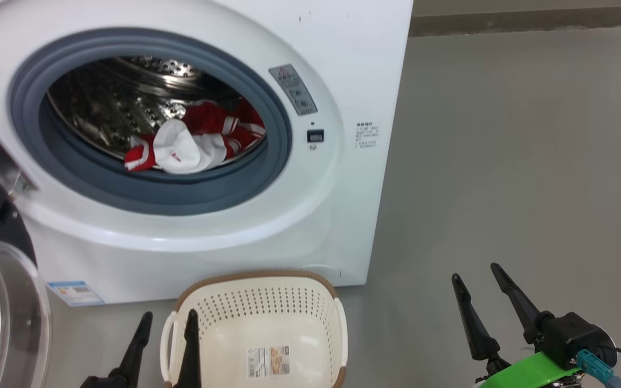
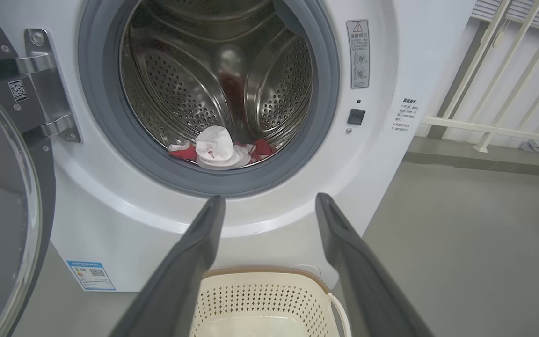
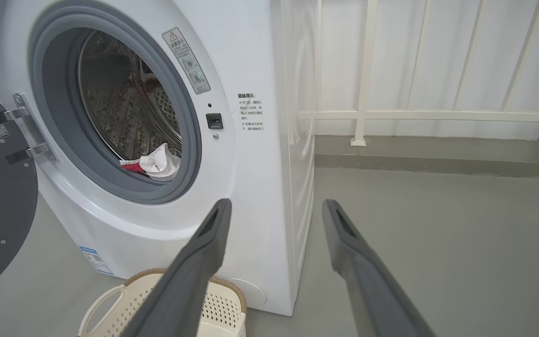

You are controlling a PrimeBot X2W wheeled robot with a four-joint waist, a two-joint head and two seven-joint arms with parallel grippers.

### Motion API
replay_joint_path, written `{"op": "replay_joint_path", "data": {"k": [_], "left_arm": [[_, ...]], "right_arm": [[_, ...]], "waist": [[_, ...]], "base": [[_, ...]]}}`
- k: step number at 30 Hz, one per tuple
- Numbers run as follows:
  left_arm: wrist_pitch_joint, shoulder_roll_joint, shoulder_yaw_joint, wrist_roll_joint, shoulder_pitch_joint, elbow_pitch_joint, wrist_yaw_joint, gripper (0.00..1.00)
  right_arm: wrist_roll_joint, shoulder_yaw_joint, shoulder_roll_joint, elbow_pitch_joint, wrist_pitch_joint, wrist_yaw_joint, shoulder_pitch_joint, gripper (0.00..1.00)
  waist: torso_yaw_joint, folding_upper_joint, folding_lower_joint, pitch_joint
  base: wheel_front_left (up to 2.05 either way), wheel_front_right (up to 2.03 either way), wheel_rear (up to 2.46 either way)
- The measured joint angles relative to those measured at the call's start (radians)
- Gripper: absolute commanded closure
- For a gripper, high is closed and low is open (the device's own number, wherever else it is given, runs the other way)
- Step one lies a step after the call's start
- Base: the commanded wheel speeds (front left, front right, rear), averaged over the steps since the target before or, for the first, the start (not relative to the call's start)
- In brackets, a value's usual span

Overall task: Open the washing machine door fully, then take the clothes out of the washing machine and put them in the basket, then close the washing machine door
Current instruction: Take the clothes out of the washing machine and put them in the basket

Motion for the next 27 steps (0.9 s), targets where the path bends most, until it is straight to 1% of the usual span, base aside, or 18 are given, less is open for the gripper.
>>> {"op": "replay_joint_path", "data": {"k": [7,13,27], "left_arm": [[0.000,0.002,0.000,-0.006,0.000,0.001,0.000,0.00],[0.000,0.003,0.000,-0.007,0.000,0.006,0.009,0.00],[-0.002,0.004,-0.003,-0.016,-0.002,0.024,0.009,0.00]], "right_arm": [[0.000,0.000,0.000,0.000,0.000,0.000,0.000,0.00],[0.000,0.000,0.000,0.001,0.000,0.000,0.000,0.00],[0.000,-0.002,0.000,0.002,0.000,0.000,0.000,0.00]], "waist": [[-0.002,0.0000,0.0001,0.002],[-0.002,0.0000,0.0001,0.004],[-0.001,0.0000,0.0000,0.012]], "base": [[0.61,-0.61,0.00],[0.02,-0.02,0.00],[0.00,0.00,0.00]]}}
